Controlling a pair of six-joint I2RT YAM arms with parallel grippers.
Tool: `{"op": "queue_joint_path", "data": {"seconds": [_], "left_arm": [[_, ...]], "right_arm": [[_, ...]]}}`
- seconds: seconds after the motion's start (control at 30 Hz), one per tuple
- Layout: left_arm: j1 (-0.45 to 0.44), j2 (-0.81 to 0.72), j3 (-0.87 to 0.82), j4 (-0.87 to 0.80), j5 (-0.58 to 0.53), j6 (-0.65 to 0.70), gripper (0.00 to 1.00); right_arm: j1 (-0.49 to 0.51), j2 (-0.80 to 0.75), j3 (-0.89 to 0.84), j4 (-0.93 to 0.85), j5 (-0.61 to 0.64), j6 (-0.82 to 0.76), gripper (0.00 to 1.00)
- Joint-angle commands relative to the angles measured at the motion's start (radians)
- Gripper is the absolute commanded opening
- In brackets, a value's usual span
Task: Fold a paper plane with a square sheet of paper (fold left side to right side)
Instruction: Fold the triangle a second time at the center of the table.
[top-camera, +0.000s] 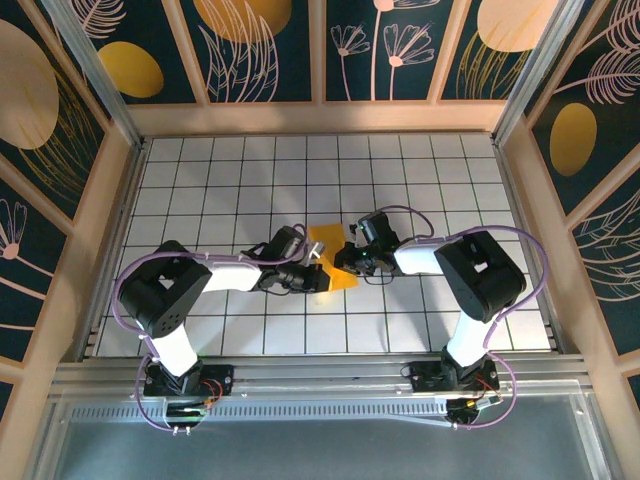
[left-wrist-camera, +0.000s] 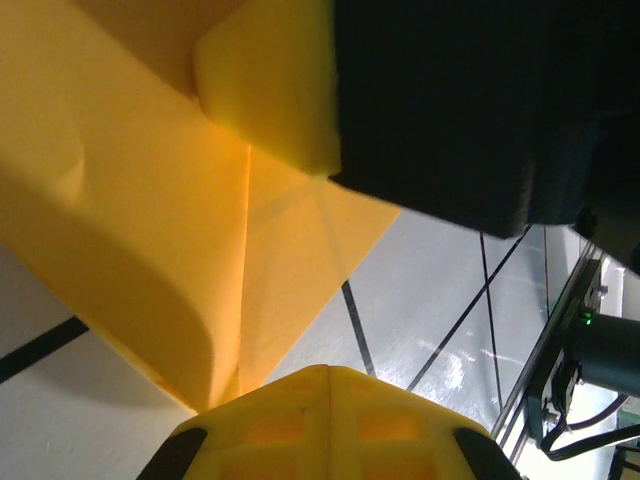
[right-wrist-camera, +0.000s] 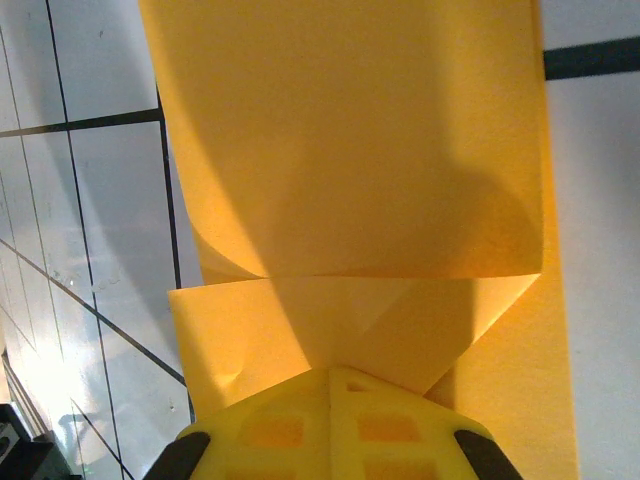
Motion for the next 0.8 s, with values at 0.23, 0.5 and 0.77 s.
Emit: {"op": "queue_joint_path", "data": {"seconds": [0.23,0.5,0.77], "left_arm": [[0.000,0.045,0.021,0.002,-0.009,0.001,0.03],[-0.001,0.062,0.018,-0.016,-0.015,0.018,0.03],[-0.001,0.080,0.020,-0.021,-0.023,0.022,0.03]], "right_arm": [[0.007,0.031,0.015,-0.060,0.030,-0.016,0.00],[0.007,0.029,0.025,-0.068,0.032,-0.018,0.00],[0.007,-0.009,0.057,-0.087,0.027,-0.022,0.00]]}}
